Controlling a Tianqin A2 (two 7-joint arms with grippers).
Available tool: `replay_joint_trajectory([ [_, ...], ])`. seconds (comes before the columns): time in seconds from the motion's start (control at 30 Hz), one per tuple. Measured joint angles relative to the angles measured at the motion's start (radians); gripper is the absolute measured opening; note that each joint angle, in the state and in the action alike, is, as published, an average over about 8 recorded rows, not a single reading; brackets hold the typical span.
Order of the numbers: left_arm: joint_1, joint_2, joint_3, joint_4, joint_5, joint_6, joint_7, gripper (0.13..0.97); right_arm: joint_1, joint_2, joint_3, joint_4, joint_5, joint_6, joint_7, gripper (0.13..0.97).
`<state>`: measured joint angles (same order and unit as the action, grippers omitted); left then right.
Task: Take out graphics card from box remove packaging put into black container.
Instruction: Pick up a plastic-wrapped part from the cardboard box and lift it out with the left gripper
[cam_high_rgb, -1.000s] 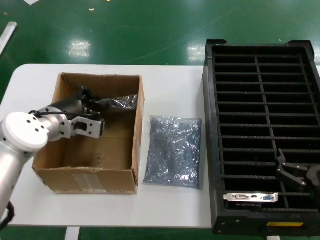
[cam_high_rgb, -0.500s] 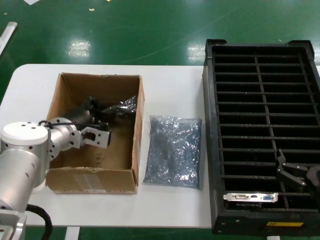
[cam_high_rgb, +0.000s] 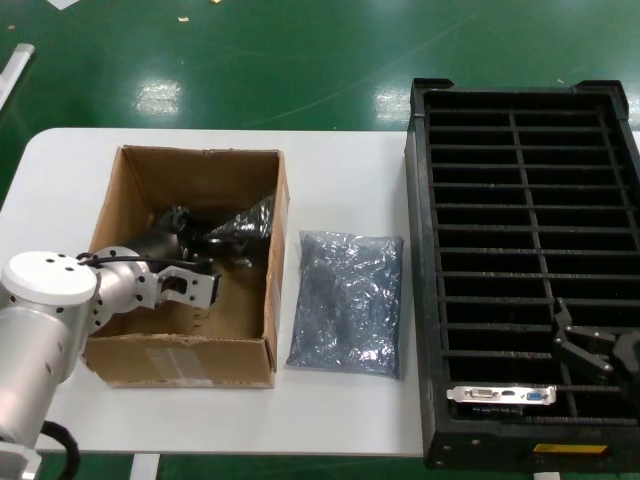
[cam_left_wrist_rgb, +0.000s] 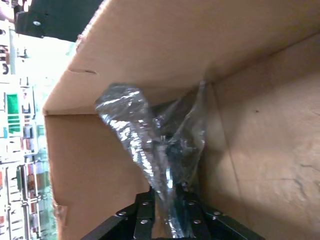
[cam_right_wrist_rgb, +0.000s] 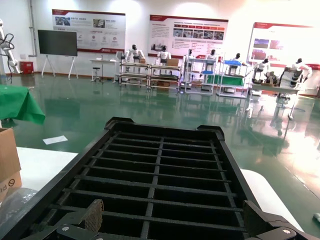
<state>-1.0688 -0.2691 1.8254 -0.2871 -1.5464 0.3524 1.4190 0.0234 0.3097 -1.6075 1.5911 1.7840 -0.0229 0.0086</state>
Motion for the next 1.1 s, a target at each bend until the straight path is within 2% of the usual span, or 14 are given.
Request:
replay_joint_trajectory([
  [0.2, 0.027, -0.026, 0.064, -0.062, 0.069, 0.007, -0.146, 0.244, 0.0, 0.0, 0.0, 0.0, 0.0, 0.0, 0.0, 0.966],
  [0.33, 0.038, -0.039, 0.094, -0.087, 0.101, 0.01, -0.212, 0.288, 0.0, 0.0, 0.0, 0.0, 0.0, 0.0, 0.0, 0.966],
  [0.4, 0.04, -0.043, 0.104, -0.094, 0.11, 0.009, -0.231, 0.298, 0.0, 0.0, 0.0, 0.0, 0.0, 0.0, 0.0, 0.966],
  [0.77, 0.058, -0.069, 0.144, -0.156, 0.147, 0.003, -0.318, 0.247, 0.0, 0.0, 0.0, 0.0, 0.0, 0.0, 0.0, 0.966],
  [1.1, 0.066, -0.081, 0.157, -0.192, 0.153, -0.013, -0.346, 0.163, 0.0, 0.0, 0.0, 0.0, 0.0, 0.0, 0.0, 0.966],
])
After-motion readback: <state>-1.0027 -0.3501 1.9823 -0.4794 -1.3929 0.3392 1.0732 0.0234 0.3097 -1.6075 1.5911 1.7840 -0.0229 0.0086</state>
